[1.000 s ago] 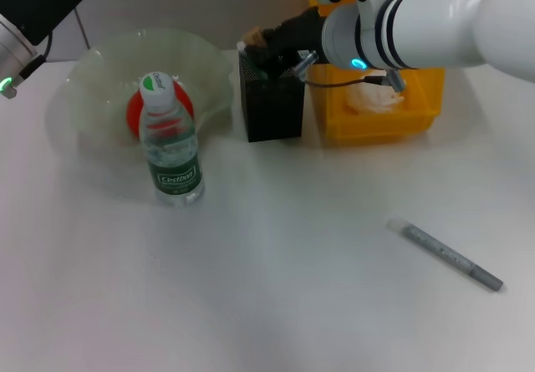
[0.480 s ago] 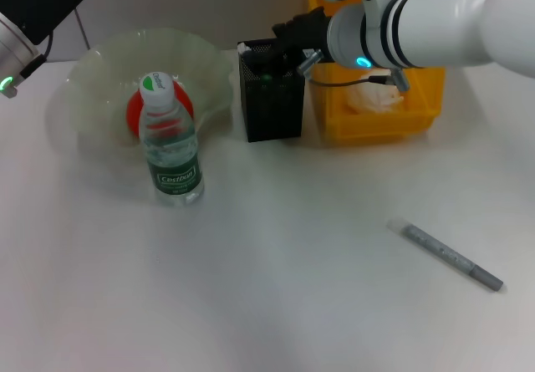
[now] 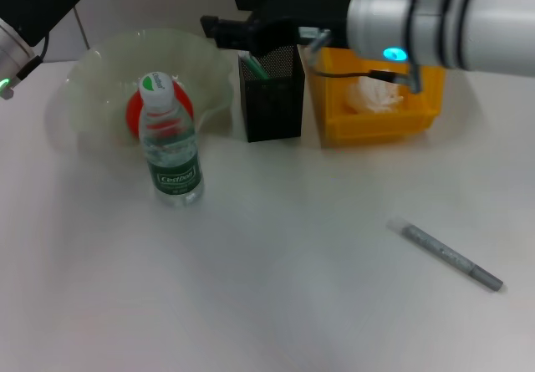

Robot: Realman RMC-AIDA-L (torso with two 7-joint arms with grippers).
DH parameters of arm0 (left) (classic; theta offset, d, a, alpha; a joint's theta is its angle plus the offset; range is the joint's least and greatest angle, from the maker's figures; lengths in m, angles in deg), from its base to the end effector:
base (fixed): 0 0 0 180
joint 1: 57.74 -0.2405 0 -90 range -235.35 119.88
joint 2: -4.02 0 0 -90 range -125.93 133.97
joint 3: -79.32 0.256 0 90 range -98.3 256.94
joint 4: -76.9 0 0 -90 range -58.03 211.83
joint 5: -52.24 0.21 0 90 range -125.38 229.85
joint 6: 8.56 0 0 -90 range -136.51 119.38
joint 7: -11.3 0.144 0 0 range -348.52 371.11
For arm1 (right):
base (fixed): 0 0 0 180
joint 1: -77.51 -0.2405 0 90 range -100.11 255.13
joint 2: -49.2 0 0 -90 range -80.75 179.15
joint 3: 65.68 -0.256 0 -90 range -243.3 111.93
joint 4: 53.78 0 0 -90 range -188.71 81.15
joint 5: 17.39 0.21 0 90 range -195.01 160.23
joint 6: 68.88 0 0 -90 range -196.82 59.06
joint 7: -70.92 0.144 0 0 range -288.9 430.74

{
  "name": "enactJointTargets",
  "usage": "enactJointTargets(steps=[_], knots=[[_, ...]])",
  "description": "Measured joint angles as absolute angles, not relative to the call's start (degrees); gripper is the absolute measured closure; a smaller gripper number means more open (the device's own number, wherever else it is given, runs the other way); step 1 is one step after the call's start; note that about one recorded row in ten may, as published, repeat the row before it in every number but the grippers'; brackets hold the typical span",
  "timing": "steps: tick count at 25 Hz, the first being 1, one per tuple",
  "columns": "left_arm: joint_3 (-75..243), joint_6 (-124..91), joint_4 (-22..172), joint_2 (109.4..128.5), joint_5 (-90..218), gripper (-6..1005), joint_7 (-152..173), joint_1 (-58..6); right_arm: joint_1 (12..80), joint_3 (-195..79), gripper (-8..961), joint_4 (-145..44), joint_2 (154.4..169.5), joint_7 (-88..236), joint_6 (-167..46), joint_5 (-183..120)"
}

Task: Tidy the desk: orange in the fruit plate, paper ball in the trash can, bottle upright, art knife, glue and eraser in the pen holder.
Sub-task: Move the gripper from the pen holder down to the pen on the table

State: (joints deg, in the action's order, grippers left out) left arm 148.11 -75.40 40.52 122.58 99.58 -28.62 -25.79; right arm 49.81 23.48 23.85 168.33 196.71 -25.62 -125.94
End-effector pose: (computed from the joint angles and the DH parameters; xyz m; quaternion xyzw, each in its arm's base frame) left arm -0.1758 0.4043 0.0344 -0.8046 0.0009 -0.4216 0.4181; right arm 0.0950 0.3912 -0.0097 -0.9118 0.1946 0.2267 0.2816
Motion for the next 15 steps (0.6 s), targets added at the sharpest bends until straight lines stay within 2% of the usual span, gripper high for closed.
enactJointTargets(steps=[10, 15], knots=[[148.1, -75.5, 40.5, 122.58, 99.5, 294, -28.5, -26.0, 53.4, 4.0, 356, 19.4, 168.28, 193.0, -4.1, -117.9], [148.0, -75.5, 40.5, 122.59, 99.5, 294, -28.5, -26.0, 52.2, -7.6, 357, 13.1, 167.33, 191.2, 8.6, -118.3]])
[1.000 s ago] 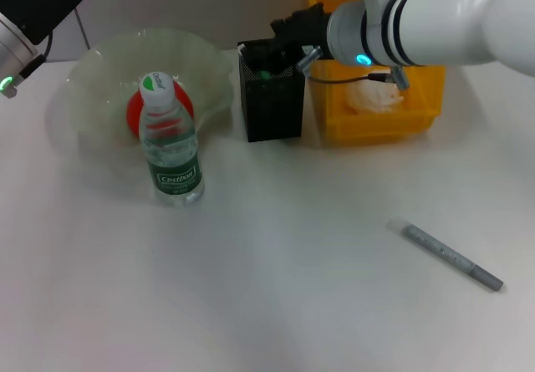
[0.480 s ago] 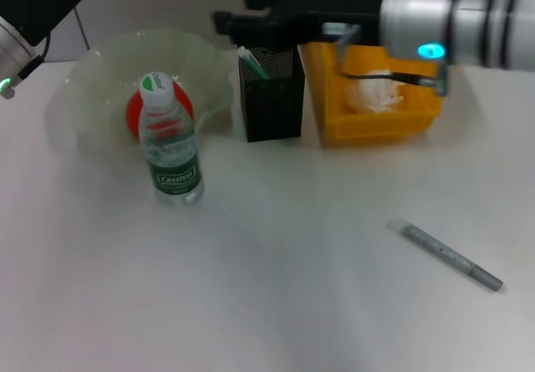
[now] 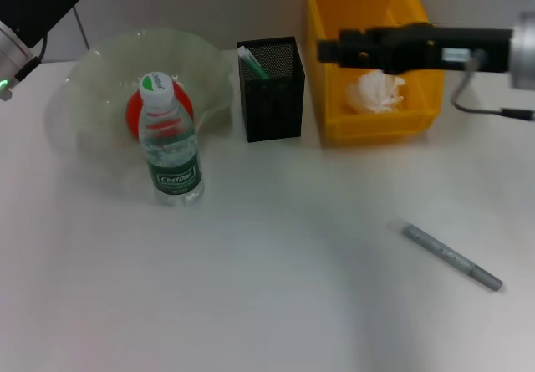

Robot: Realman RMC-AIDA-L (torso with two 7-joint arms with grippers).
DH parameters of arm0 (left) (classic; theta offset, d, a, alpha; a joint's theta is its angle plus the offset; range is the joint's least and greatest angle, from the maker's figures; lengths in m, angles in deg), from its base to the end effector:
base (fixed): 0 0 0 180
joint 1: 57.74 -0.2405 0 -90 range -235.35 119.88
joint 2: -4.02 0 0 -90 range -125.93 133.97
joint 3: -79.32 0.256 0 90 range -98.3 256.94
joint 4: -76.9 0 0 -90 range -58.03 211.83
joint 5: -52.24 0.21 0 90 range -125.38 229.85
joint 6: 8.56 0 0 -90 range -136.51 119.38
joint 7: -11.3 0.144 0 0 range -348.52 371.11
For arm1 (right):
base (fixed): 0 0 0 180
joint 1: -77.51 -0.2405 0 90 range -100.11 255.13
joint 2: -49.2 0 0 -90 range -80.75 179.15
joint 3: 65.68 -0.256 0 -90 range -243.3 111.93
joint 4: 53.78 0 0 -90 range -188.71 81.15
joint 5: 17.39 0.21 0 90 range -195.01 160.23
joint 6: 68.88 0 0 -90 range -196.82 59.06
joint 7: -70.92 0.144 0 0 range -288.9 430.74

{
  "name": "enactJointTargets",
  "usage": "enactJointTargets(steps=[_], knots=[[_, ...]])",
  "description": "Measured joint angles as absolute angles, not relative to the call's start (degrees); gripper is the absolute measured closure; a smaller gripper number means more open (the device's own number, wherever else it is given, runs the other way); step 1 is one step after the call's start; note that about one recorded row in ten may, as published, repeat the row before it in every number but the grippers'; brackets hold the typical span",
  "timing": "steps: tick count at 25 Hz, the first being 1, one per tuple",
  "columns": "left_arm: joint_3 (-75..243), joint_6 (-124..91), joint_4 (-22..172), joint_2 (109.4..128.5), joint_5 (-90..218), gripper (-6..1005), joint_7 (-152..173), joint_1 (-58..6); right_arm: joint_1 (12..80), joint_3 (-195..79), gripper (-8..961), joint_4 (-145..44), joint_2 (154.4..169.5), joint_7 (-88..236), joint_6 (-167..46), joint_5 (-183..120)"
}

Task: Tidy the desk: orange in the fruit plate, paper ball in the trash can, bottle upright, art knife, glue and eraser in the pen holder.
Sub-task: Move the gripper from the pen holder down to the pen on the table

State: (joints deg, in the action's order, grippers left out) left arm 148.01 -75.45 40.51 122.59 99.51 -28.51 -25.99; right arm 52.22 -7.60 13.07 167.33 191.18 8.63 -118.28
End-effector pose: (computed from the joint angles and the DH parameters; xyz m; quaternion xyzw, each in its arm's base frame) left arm -0.1772 0.4037 0.0349 -0.8038 0.0001 -0.4214 0.4200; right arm 0.1891 0.3684 0.0588 -0.8834 0.3301 0.2805 0.1786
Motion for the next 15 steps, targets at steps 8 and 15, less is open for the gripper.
enactJointTargets(steps=[8, 15], knots=[[148.1, -75.1, 40.5, 122.58, 99.6, 294, -28.5, -25.5, 51.8, -9.2, 357, 17.1, 165.37, 202.9, 17.8, -135.2], [148.2, -75.0, 40.6, 122.63, 99.5, 294, -27.8, -25.0, 47.7, -9.0, 358, 25.7, 166.61, 212.8, 28.6, -151.5]])
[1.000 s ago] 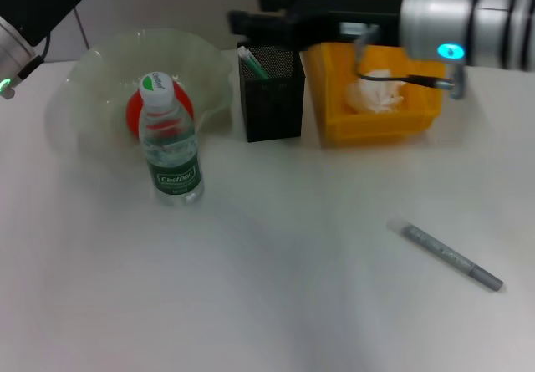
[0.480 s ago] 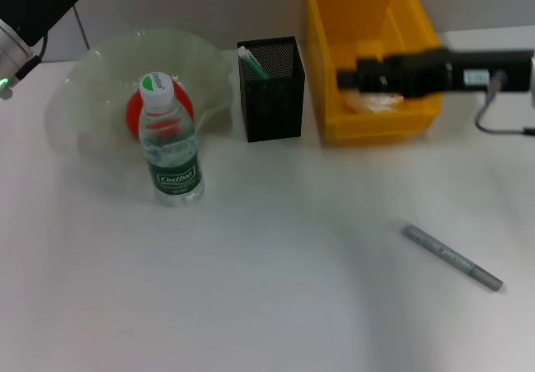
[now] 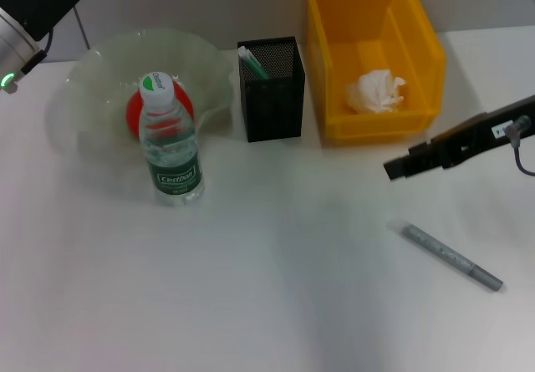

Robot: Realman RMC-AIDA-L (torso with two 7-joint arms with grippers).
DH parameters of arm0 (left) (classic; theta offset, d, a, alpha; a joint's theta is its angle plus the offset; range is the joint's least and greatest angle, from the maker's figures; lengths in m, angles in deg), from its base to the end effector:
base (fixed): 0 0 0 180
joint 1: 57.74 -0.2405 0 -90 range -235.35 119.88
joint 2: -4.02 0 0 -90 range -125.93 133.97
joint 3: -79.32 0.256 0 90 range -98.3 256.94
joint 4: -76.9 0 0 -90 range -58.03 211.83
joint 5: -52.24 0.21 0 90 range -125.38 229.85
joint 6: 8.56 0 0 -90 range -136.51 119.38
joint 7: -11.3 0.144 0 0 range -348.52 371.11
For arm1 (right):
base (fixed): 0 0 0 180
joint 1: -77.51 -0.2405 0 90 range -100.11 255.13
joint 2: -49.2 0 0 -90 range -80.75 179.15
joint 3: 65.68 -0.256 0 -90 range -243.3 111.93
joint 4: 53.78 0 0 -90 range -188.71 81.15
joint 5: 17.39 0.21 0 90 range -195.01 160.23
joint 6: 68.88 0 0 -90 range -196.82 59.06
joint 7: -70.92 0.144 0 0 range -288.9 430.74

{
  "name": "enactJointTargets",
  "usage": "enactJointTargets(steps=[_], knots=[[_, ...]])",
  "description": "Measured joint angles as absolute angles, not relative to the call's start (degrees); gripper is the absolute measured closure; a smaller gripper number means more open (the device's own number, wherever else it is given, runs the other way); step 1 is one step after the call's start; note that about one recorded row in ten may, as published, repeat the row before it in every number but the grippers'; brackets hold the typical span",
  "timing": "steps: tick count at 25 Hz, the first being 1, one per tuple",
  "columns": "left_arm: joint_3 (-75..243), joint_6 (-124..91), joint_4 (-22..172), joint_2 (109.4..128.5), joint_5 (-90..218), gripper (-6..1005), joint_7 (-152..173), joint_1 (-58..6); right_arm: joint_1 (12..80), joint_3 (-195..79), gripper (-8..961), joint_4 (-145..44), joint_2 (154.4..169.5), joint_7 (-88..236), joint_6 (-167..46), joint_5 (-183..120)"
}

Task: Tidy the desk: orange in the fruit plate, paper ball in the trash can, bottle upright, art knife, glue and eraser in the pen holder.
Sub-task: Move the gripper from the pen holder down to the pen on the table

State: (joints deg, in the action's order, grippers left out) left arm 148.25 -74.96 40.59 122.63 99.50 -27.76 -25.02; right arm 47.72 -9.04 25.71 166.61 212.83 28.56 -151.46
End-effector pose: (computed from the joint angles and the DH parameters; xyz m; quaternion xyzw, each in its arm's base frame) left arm -0.1710 0.4071 0.0334 -0.8051 0.0093 -0.4193 0.4195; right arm 0.2039 0.3454 0.0686 -0.8926 0.4240 0.0048 0.1530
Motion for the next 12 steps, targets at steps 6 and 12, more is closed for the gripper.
enactJointTargets(steps=[6, 12], knots=[[148.1, -74.9, 40.9, 122.67, 99.5, 294, -27.6, -24.7, 44.6, -9.1, 359, 26.1, 166.87, 216.2, 35.0, -159.7], [148.0, -74.9, 40.9, 122.77, 99.5, 294, -27.3, -24.5, 43.9, -8.7, 359, 26.0, 167.38, 217.1, 36.9, -165.4]])
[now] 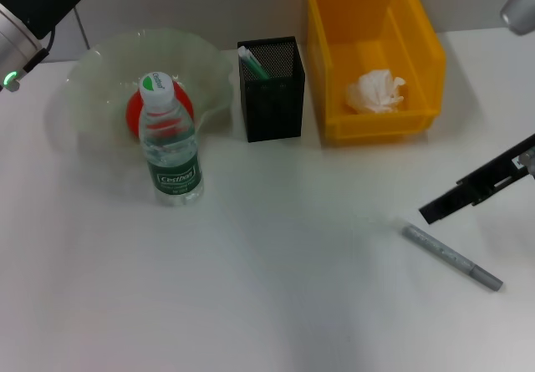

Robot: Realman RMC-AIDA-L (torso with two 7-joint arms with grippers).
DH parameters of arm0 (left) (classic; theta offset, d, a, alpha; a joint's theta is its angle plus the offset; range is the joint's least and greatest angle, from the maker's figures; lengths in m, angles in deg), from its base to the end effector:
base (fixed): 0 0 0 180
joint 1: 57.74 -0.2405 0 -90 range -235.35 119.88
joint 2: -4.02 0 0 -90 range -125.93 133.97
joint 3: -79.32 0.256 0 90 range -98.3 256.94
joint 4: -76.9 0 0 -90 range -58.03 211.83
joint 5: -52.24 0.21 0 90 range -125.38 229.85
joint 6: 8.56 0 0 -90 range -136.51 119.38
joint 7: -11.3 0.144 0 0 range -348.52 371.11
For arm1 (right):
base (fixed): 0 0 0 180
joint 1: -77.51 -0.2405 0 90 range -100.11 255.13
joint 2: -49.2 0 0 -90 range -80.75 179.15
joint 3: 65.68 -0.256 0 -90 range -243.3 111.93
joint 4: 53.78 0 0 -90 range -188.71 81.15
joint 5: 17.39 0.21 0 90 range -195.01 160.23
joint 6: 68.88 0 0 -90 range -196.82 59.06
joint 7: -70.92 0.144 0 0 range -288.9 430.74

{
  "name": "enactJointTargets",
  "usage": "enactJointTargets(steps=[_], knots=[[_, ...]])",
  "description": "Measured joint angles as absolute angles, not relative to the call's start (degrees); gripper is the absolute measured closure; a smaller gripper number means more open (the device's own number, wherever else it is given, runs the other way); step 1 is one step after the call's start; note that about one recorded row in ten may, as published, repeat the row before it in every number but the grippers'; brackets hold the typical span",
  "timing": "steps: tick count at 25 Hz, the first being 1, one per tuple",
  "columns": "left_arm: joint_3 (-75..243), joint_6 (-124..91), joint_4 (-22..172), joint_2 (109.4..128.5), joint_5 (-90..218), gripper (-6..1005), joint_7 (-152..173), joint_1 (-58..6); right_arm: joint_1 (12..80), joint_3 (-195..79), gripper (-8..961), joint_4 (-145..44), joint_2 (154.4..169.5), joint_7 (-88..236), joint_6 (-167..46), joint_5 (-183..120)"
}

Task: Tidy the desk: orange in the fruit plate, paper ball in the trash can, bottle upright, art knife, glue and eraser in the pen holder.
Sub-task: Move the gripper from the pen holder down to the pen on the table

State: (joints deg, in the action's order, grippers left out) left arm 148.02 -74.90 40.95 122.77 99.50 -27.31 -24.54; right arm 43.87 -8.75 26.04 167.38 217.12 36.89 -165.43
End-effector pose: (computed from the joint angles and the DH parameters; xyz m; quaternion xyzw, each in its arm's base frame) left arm -0.1691 0.4084 0.0324 -0.8046 0.0114 -0.4193 0.4203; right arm 0.2118 0.3374 0.0674 -0.8671 0.4623 -0.1165 0.1444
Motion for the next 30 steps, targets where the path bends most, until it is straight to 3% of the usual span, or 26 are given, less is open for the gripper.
enactJointTargets(steps=[7, 30], knots=[[148.4, -74.9, 41.0, 122.76, 99.5, 294, -27.3, -24.1, 43.3, -5.9, 360, 24.1, 168.13, 217.6, 37.4, -170.2], [148.5, -75.1, 40.9, 122.85, 99.5, 294, -27.3, -24.0, 36.9, -0.8, 361, 12.5, 168.08, 217.5, 31.8, -178.8]])
